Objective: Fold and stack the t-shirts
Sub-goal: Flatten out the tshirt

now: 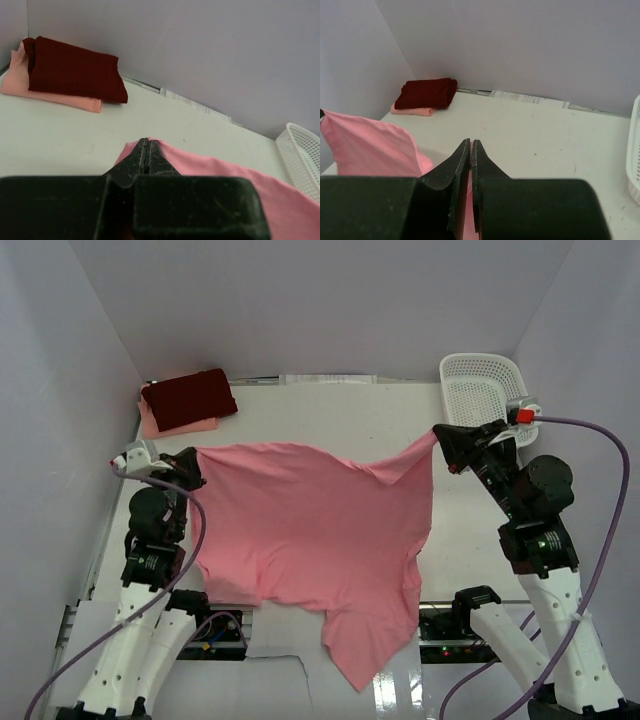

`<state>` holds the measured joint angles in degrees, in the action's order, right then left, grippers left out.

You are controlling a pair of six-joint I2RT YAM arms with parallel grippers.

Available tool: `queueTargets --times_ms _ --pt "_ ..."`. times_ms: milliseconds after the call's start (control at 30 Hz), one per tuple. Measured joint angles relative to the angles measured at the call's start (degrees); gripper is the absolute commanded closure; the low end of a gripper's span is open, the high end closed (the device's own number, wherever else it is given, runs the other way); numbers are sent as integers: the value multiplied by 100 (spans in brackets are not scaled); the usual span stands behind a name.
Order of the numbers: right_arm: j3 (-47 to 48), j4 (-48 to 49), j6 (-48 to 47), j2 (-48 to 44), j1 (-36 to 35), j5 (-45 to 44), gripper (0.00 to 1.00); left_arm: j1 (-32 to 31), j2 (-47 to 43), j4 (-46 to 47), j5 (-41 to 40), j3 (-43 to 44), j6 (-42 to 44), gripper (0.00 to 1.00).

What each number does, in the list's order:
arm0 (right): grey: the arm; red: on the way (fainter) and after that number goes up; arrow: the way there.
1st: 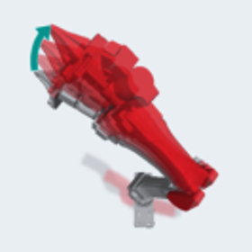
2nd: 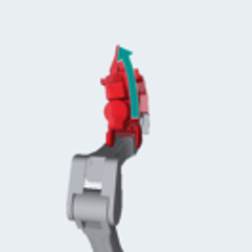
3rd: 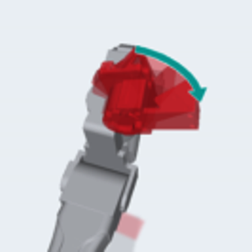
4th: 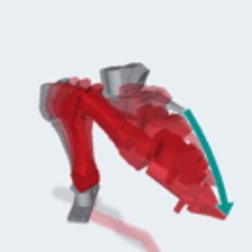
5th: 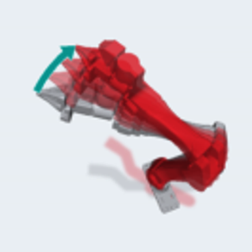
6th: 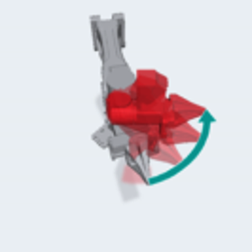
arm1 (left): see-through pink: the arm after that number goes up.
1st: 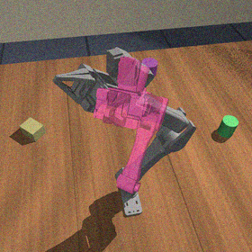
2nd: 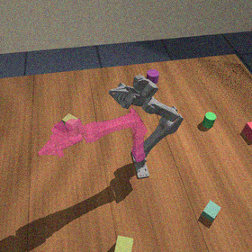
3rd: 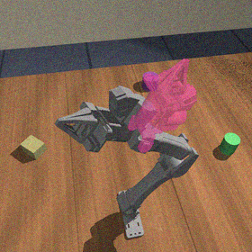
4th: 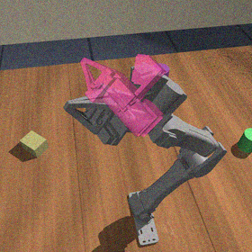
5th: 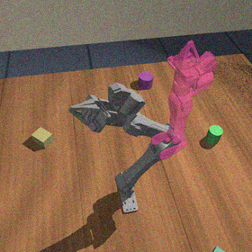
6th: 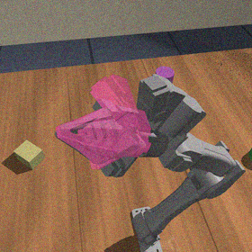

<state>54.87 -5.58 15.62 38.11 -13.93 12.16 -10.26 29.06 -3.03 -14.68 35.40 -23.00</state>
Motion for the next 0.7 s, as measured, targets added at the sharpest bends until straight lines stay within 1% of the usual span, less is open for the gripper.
queueTargets --times_ms 200,367,533,700 --pt "83 669 -72 1012 -2 -7 92 2 1510 833 -81 4 -33 100" --pt "131 1008 -170 2028 -2 -52 92 2 2787 1259 -79 166 -11 100" --pt "326 1335 -243 2846 20 -87 92 7 3759 1661 -85 581 129 100" --pt "800 1572 -260 3672 127 -79 92 70 4662 2083 -57 1029 243 100"
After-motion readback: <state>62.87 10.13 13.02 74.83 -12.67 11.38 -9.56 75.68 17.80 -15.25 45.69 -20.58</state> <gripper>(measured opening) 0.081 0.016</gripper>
